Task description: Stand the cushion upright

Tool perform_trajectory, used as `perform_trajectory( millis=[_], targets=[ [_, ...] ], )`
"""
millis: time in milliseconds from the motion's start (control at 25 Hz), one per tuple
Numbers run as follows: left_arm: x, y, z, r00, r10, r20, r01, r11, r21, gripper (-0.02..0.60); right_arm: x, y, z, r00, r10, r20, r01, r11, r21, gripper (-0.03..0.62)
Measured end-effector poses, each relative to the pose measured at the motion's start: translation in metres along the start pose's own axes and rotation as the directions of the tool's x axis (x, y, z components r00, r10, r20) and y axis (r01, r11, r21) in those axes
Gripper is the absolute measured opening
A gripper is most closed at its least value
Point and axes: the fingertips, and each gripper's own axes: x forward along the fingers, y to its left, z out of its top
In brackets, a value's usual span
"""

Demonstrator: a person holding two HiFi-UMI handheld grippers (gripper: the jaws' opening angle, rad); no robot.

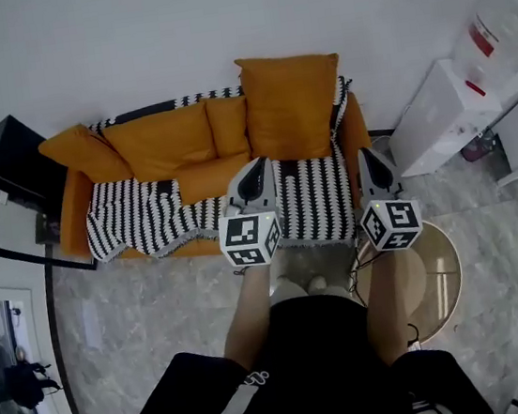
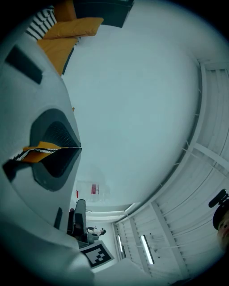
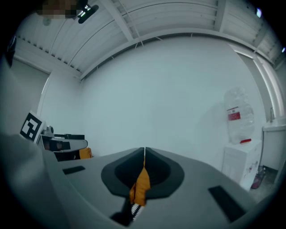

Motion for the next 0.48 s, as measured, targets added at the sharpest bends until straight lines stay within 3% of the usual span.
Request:
perform_trajectory(
  millis=[160, 480],
  targets=[
    [-0.006, -0.014, 0.006, 1.000, 0.015, 0.007, -0.015, 0.998, 0.065, 0.012, -0.018, -0.006, 0.002, 1.000, -0.001, 0.015, 0.001, 1.000, -0.005, 0.014],
    [-0.011, -0.034, 0.009, 1.000, 0.008, 0.005, -0.008, 0.997, 0.072, 0.012, -0.033, 0.008, 0.009, 0.998, 0.053, 0.033, -0.051, 0.998, -0.043, 0.012]
  ],
)
